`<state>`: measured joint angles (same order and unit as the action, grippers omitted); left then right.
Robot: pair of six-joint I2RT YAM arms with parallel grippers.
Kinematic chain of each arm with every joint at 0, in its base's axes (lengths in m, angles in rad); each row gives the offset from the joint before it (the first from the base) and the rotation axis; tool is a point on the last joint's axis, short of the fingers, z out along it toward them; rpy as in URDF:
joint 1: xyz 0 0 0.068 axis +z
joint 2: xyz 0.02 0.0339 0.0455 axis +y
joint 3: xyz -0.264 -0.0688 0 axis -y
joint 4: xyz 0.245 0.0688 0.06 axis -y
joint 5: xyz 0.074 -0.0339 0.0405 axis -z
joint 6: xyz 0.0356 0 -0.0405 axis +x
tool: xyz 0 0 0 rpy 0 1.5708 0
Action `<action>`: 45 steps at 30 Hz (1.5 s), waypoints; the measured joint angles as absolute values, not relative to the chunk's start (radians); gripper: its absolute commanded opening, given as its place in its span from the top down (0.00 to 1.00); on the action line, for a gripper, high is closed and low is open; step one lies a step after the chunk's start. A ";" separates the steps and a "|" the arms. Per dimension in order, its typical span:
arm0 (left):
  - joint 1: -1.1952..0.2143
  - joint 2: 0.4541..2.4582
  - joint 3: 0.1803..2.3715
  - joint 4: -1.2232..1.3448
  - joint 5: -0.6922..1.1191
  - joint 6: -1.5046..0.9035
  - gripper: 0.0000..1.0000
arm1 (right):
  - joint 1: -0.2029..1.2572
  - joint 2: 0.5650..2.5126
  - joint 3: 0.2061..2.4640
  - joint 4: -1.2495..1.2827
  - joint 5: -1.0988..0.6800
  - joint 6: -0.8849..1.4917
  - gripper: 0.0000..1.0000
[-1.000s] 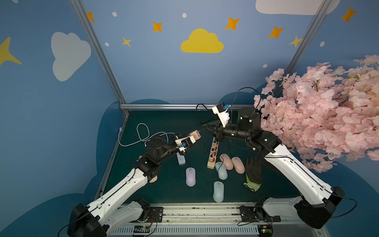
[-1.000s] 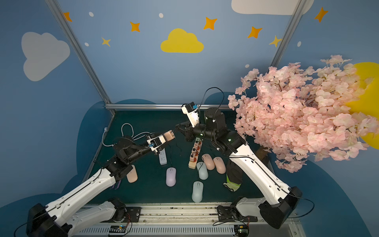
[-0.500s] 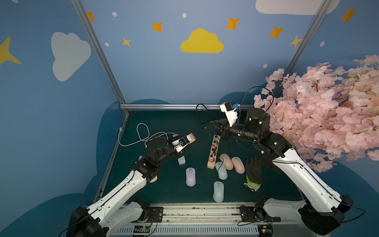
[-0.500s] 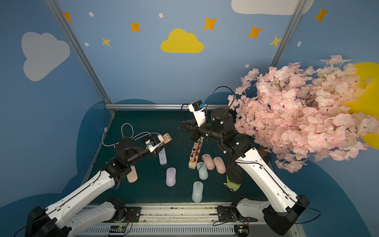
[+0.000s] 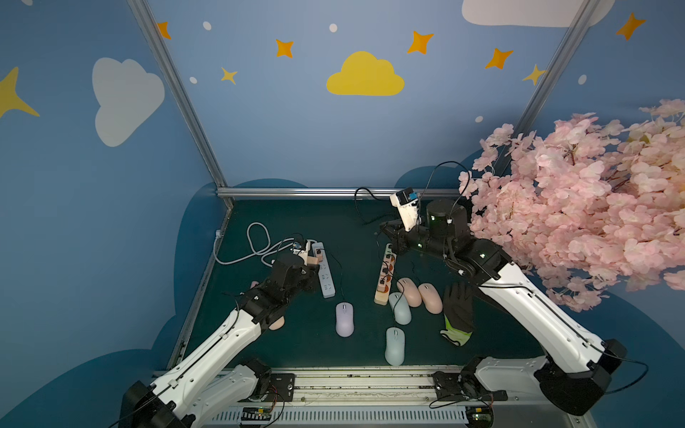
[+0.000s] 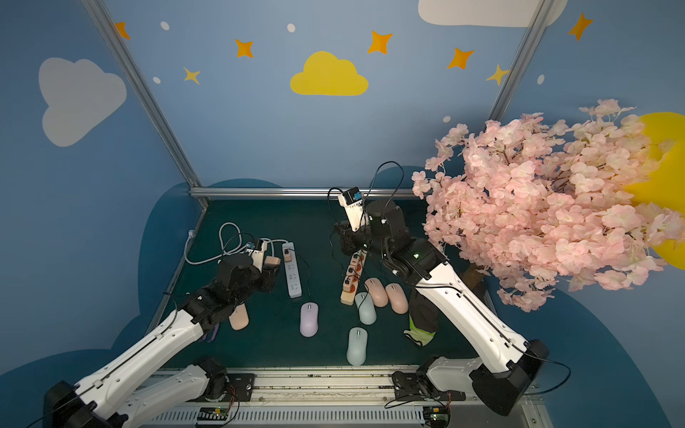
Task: Unplug the wireless mouse
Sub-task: Remove the power cord from the plug, then place the plug at the center of the board.
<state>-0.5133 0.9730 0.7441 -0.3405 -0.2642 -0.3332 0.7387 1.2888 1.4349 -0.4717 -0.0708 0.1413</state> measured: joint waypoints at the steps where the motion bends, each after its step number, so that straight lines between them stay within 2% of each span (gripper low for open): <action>1: -0.489 0.989 0.747 -0.373 -0.264 -0.374 0.96 | 0.741 1.293 1.431 -0.476 -0.068 0.142 1.00; 7: -0.331 1.100 0.762 -0.489 -0.232 -0.514 0.96 | 0.751 1.303 1.412 -0.480 -0.057 0.144 1.00; 16: -0.152 1.347 0.854 -0.552 -0.191 -0.562 0.96 | 0.778 1.327 1.374 -0.476 -0.072 0.161 1.00; 22: -0.099 1.531 0.949 -0.575 -0.191 -0.561 0.96 | 0.820 1.385 1.365 -0.477 -0.120 0.173 1.00; 27: -0.071 1.611 0.965 -0.583 -0.191 -0.550 0.95 | 0.855 1.415 1.352 -0.479 -0.141 0.179 1.00; 29: -0.058 1.623 0.965 -0.589 -0.194 -0.548 0.92 | 0.865 1.422 1.352 -0.480 -0.143 0.179 1.00; 32: -0.040 1.625 0.965 -0.594 -0.200 -0.547 0.82 | 0.871 1.425 1.352 -0.480 -0.143 0.176 1.00; 37: -0.015 1.646 0.965 -0.593 -0.200 -0.548 0.54 | 0.875 1.430 1.352 -0.484 -0.143 0.175 1.00; 41: -0.004 1.657 0.965 -0.595 -0.200 -0.552 0.47 | 0.879 1.438 1.352 -0.488 -0.141 0.174 1.00; 43: -0.002 1.657 0.965 -0.594 -0.201 -0.552 0.38 | 0.884 1.444 1.352 -0.491 -0.139 0.170 1.00; 45: -0.001 1.656 0.965 -0.596 -0.201 -0.561 0.36 | 0.891 1.451 1.353 -0.492 -0.138 0.166 1.00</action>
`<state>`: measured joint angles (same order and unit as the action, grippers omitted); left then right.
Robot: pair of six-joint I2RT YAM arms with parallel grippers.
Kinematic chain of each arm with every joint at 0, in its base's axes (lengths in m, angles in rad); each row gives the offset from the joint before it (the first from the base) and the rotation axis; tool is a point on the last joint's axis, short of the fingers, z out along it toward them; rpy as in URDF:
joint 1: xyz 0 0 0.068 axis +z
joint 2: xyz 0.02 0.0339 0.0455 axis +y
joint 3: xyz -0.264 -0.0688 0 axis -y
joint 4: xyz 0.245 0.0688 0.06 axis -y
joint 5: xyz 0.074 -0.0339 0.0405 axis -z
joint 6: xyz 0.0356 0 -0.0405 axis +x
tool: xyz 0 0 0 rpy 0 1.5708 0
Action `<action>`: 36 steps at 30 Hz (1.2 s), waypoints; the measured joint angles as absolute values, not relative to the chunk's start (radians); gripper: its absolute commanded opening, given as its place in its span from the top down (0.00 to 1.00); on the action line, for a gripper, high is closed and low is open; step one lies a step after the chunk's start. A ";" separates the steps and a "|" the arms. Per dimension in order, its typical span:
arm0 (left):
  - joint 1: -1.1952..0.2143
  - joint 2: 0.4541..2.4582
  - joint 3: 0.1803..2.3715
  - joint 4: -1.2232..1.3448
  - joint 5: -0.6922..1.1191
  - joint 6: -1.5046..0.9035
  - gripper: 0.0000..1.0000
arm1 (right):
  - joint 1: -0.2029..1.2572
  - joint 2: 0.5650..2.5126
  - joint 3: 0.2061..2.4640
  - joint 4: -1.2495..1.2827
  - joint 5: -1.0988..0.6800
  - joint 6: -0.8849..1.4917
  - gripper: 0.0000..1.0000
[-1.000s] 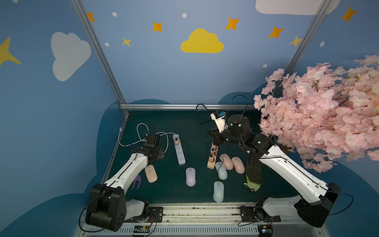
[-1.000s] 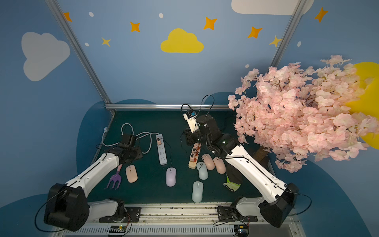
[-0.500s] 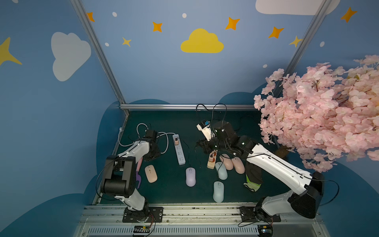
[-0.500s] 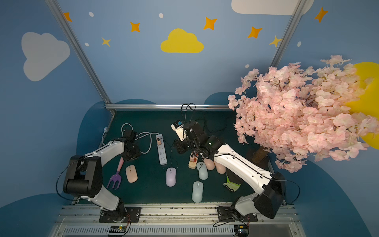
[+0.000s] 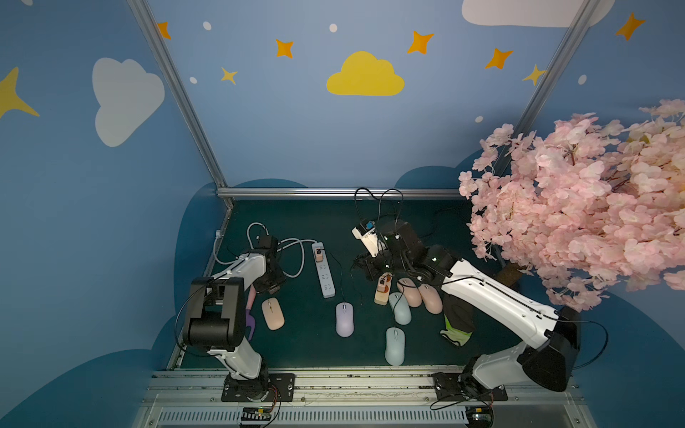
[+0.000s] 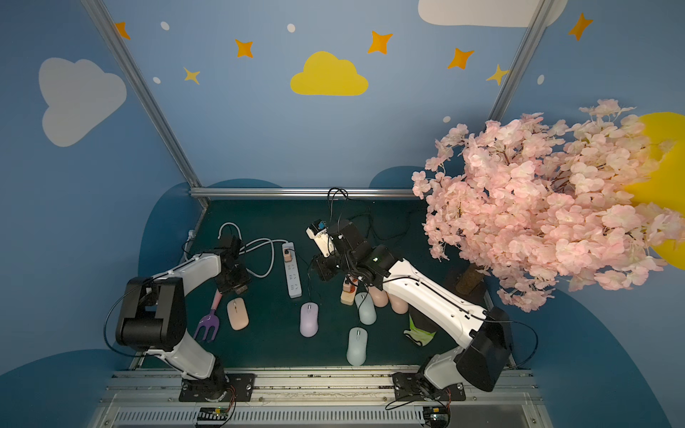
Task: Unplug the wireless mouse
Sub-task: Place the plug at the center of the board.
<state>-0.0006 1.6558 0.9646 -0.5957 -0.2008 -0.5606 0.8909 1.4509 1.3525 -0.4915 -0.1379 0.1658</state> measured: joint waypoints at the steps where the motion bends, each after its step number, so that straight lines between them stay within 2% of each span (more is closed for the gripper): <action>1: -0.001 1.652 0.965 -0.597 -0.200 -0.562 0.35 | 0.895 1.456 1.354 -0.492 -0.137 0.163 1.00; 4: 0.000 1.625 0.965 -0.609 -0.198 -0.575 0.30 | 0.912 1.480 1.365 -0.492 -0.132 0.155 1.00; 9: 0.000 1.507 0.965 -0.652 -0.187 -0.625 0.12 | 0.960 1.562 1.404 -0.469 -0.126 0.147 1.00; 15: 0.004 1.315 0.964 -0.686 -0.144 -0.658 0.01 | 1.034 1.722 1.465 -0.382 -0.111 0.118 1.00; 18: 0.048 1.203 0.953 -0.693 -0.107 -0.673 0.00 | 1.068 1.816 1.507 -0.339 -0.093 0.114 1.00; 24: 0.255 1.046 0.937 -0.718 -0.019 -0.691 0.00 | 1.112 1.980 1.593 -0.273 -0.072 0.115 1.00; 36: 0.277 1.036 0.939 -0.768 0.030 -0.677 0.00 | 1.149 2.203 1.807 -0.245 -0.178 0.139 1.00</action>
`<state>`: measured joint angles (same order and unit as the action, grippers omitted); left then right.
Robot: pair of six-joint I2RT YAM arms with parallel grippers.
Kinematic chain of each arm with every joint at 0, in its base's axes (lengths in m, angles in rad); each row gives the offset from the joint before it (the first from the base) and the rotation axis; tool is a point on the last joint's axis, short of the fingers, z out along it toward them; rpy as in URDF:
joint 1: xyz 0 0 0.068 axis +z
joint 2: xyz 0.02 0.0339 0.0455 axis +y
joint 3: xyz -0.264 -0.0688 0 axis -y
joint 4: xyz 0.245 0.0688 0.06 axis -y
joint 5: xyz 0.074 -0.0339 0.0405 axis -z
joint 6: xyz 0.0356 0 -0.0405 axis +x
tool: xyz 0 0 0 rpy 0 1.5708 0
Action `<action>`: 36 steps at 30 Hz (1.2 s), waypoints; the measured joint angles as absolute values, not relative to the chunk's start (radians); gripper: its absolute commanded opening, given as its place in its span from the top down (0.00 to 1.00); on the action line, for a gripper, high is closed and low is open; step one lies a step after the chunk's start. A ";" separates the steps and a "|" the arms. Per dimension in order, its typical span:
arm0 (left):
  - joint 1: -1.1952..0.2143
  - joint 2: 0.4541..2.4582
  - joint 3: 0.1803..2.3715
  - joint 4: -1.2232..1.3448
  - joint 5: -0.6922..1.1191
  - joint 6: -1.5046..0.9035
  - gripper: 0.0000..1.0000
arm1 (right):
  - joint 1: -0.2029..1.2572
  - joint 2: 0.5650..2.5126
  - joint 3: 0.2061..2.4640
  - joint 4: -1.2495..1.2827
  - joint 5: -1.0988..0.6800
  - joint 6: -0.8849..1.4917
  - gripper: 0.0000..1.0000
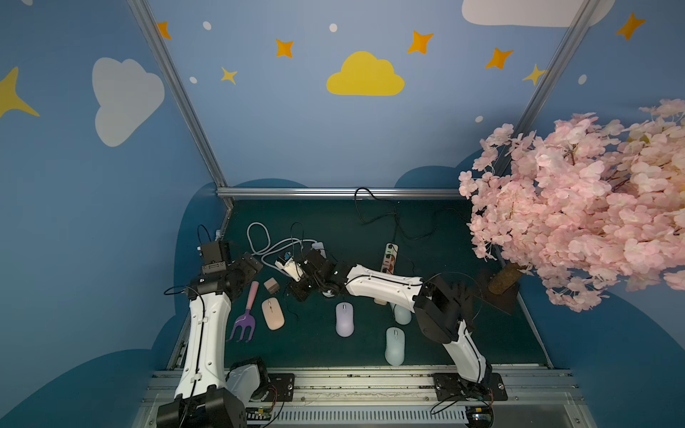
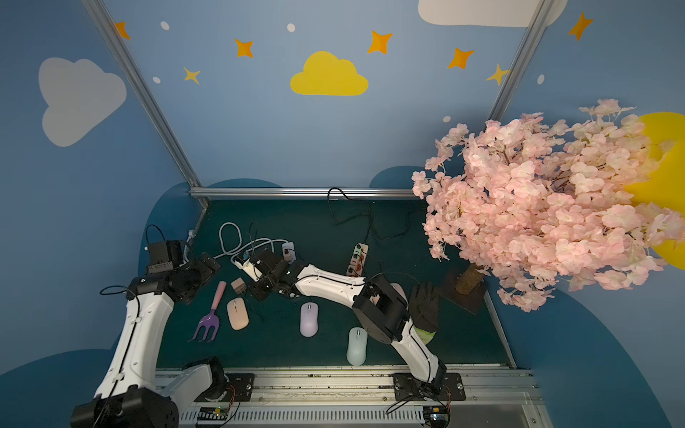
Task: Unplug the wireless mouse
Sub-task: Place the power cord at the center of the board.
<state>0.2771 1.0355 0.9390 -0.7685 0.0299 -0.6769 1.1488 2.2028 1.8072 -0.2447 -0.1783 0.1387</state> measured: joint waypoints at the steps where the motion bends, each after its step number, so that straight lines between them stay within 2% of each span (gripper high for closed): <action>1: 0.278 1.036 0.940 -0.770 0.030 -0.677 0.00 | 1.152 2.212 1.814 -0.244 -0.188 0.141 1.00; 5: 0.278 1.034 0.942 -0.774 0.030 -0.673 0.00 | 1.159 2.270 1.866 -0.246 -0.201 0.149 0.99; 7: 0.278 1.032 0.943 -0.776 0.030 -0.671 0.00 | 1.158 2.314 1.914 -0.252 -0.195 0.149 0.94; 10: 0.279 1.030 0.943 -0.778 0.030 -0.667 0.00 | 1.142 2.399 2.011 -0.268 -0.184 0.148 0.81; 14: 0.279 1.027 0.943 -0.779 0.031 -0.659 0.00 | 1.112 2.482 2.107 -0.305 -0.184 0.153 0.73; 22: 0.277 1.027 0.942 -0.767 0.061 -0.639 0.00 | 1.091 2.488 2.109 -0.333 -0.175 0.153 0.72; 28: 0.182 1.029 0.936 -0.731 0.052 -0.622 0.00 | 1.092 2.355 1.945 -0.325 -0.146 0.153 0.72; 36: -0.063 1.029 0.902 -0.640 0.012 -0.595 0.00 | 1.073 2.002 1.695 -0.354 -0.038 0.210 0.73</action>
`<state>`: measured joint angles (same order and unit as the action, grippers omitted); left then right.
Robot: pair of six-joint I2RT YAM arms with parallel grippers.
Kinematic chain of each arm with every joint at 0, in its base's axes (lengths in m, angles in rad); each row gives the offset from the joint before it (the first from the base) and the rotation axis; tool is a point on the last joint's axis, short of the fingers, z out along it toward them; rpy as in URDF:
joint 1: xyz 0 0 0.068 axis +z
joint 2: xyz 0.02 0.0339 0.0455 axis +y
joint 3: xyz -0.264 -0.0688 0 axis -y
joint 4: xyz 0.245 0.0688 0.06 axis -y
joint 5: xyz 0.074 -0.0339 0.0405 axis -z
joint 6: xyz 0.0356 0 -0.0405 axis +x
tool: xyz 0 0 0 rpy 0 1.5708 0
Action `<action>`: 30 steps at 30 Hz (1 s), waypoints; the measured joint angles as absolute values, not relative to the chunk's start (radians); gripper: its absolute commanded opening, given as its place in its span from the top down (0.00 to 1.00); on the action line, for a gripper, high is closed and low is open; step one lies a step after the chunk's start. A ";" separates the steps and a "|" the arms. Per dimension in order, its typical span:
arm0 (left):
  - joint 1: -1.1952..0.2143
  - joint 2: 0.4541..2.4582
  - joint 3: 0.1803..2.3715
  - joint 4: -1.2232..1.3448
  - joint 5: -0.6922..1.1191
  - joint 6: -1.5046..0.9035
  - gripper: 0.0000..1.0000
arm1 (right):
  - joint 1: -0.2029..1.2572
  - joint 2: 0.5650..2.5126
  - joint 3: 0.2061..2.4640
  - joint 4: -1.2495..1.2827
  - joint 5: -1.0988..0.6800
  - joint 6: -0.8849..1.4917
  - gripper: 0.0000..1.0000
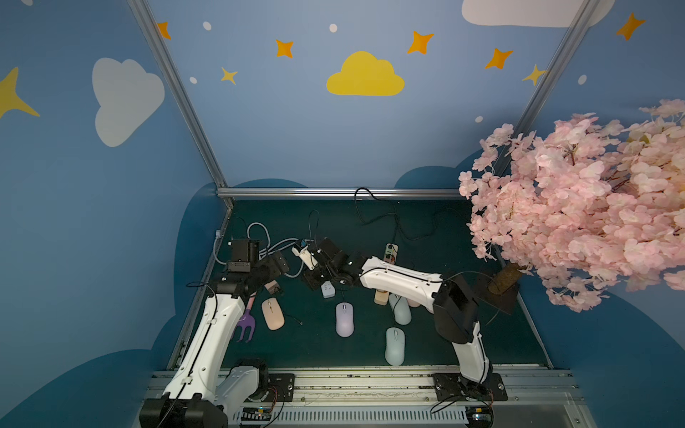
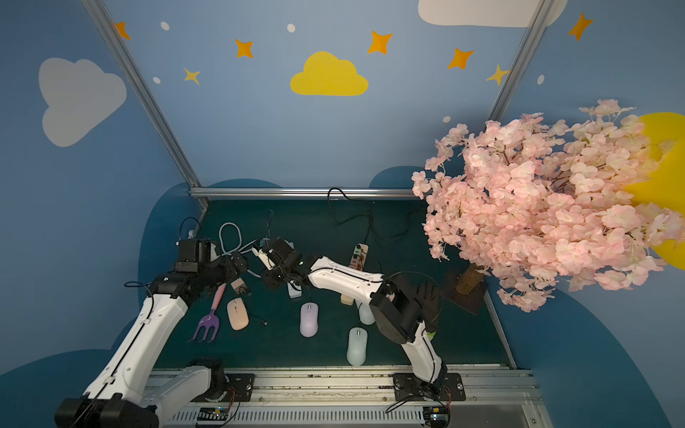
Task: Unplug the wireless mouse
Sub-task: Place the power cord at the center of the board.
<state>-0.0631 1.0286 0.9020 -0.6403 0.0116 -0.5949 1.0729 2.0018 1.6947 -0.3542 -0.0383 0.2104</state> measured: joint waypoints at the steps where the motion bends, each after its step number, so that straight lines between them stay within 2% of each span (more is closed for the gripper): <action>1: -0.093 1.032 0.897 -0.630 0.012 -0.594 0.00 | 1.069 1.951 1.661 -0.365 -0.010 0.224 0.73; 5: -0.204 1.064 0.862 -0.572 0.023 -0.595 0.00 | 1.061 1.800 1.517 -0.408 0.086 0.296 0.72; 9: -0.307 1.118 0.826 -0.522 0.031 -0.615 0.00 | 1.057 1.757 1.415 -0.490 0.162 0.391 0.68; 15: -0.343 1.142 0.755 -0.427 0.094 -0.671 0.00 | 1.065 1.773 1.357 -0.629 0.205 0.520 0.53; 20: -0.308 1.116 0.738 -0.386 0.133 -0.701 0.01 | 1.098 1.827 1.384 -0.695 0.206 0.600 0.39; 26: -0.100 1.023 0.650 -0.321 0.253 -0.774 0.02 | 1.150 1.899 1.456 -0.750 0.200 0.682 0.30; 30: -0.052 0.996 0.626 -0.325 0.303 -0.796 0.02 | 1.172 1.919 1.473 -0.780 0.193 0.740 0.27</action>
<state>-0.0517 0.9962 0.6258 -0.3248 0.3035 -0.7956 1.1721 1.9186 1.4734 -0.7799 0.1932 0.7403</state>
